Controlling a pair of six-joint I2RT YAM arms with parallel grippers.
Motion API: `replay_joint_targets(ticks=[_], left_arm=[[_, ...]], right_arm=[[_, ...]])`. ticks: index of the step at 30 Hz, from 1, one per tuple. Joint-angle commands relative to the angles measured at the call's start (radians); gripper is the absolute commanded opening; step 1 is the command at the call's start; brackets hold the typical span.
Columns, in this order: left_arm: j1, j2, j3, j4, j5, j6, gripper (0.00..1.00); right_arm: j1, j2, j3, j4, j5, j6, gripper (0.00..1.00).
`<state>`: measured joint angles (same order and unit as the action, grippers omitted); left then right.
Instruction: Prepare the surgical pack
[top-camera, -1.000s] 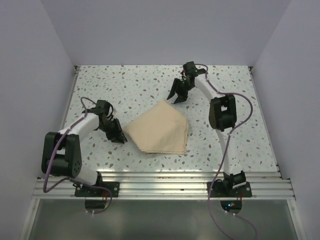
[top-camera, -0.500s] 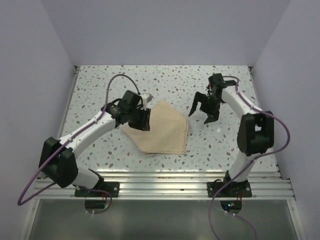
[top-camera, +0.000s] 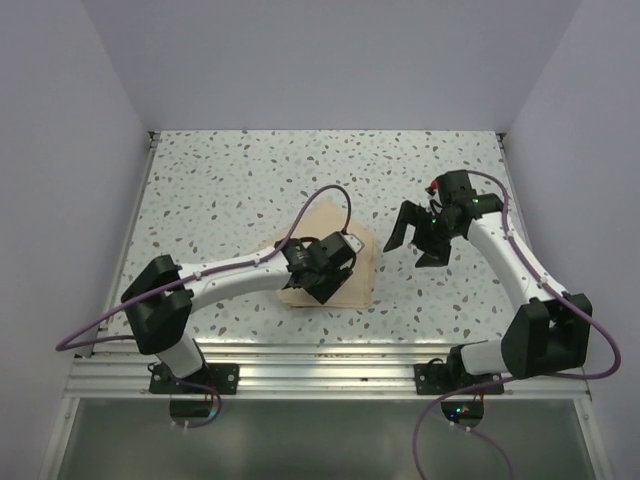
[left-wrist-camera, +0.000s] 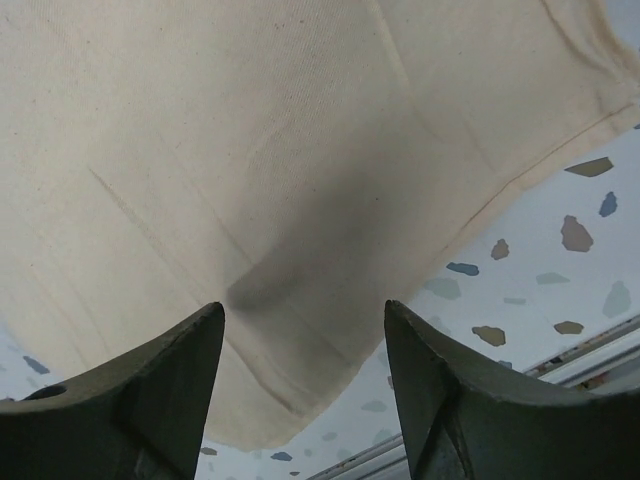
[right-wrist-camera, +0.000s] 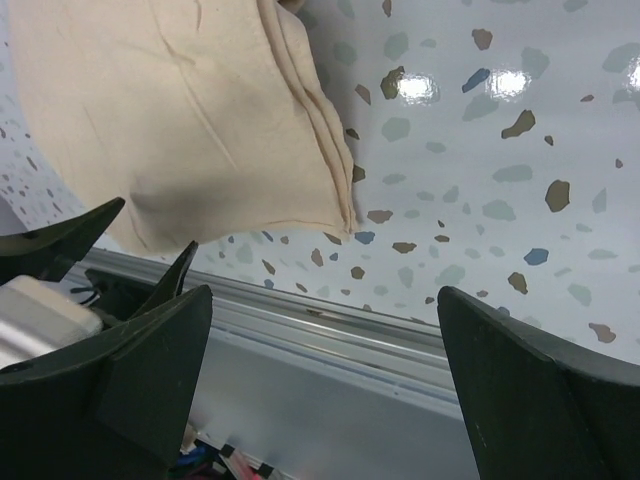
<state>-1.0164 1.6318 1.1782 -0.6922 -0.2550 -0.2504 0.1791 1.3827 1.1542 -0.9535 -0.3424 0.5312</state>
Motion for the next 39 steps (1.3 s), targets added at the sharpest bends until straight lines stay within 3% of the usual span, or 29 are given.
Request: replay_joint_targets(ticks=[1,6,12,23,29,33,35,36,39], left_arm=[[-0.054,0.048,0.055,-0.053,-0.180,-0.018,0.69],[-0.112,0.094,0.057,-0.118,-0.395,-0.101,0.73],[-0.129,0.129,0.044,-0.113,-0.501,-0.147,0.73],[-0.129,0.221,0.058,-0.079,-0.524,-0.133,0.67],[-0.116,0.203,0.078,-0.070,-0.533,-0.109,0.44],[-0.093,0.201,0.093,-0.064,-0.533,-0.072,0.14],[-0.080,0.201,0.113,-0.075,-0.533,-0.052,0.08],[-0.077,0.203,0.136,-0.092,-0.536,-0.043,0.00],[-0.067,0.195,0.173,-0.104,-0.518,-0.020,0.00]], right_arm=[[-0.001,-0.042,-0.013,-0.004,-0.049,-0.011,0.99],[-0.001,-0.097,-0.065,-0.002,-0.058,-0.019,0.99],[-0.003,-0.148,-0.137,0.022,-0.084,0.001,0.99],[-0.003,-0.131,-0.116,0.016,-0.093,-0.014,0.99],[-0.001,-0.111,-0.145,0.056,-0.130,0.010,0.99],[0.000,-0.108,-0.163,0.096,-0.165,0.032,0.99],[0.002,-0.103,-0.168,0.111,-0.178,0.044,0.99],[0.005,-0.100,-0.177,0.128,-0.181,0.052,0.99],[0.016,-0.094,-0.208,0.166,-0.207,0.104,0.99]])
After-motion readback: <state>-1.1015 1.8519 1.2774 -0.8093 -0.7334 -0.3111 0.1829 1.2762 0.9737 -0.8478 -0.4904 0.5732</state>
